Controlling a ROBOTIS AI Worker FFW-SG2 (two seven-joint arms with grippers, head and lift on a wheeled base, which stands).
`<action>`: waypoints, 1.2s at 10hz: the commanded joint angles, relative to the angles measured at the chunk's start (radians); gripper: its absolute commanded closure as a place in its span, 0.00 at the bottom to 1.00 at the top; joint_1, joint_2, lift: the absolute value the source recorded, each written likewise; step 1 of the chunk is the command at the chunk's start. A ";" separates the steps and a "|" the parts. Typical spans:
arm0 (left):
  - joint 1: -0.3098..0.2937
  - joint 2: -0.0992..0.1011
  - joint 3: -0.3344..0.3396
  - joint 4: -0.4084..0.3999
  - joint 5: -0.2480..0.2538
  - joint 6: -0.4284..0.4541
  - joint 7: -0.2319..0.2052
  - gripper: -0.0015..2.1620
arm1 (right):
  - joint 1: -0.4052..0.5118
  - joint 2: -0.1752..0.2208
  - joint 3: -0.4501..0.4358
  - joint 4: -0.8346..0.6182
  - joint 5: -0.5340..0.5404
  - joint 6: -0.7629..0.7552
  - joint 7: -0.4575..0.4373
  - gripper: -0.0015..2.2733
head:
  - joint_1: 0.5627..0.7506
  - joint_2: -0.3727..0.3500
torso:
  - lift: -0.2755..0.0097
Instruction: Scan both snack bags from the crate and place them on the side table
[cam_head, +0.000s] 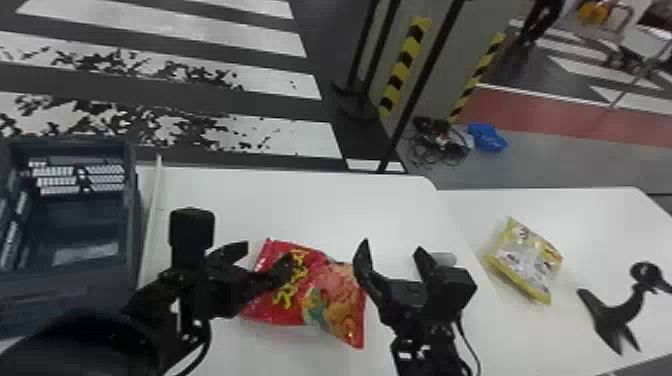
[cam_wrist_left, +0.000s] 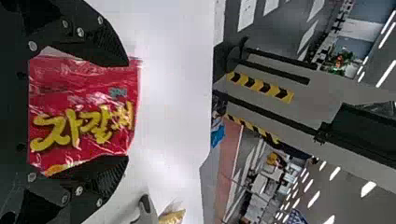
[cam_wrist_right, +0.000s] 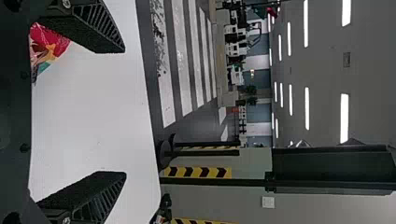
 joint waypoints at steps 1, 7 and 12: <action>0.021 -0.003 -0.008 -0.070 -0.139 0.001 0.018 0.01 | -0.002 0.000 0.001 0.000 0.000 0.000 0.000 0.02 | 0.70 0.03 | 0.63; 0.150 0.029 0.104 -0.368 -0.282 -0.027 0.081 0.02 | -0.017 -0.008 -0.042 0.000 -0.074 0.070 0.097 0.02 | 0.70 0.03 | 0.63; 0.239 0.083 0.262 -0.423 -0.185 -0.248 0.110 0.02 | -0.048 -0.016 -0.175 -0.078 -0.230 0.518 0.305 0.03 | 0.70 0.21 | 0.63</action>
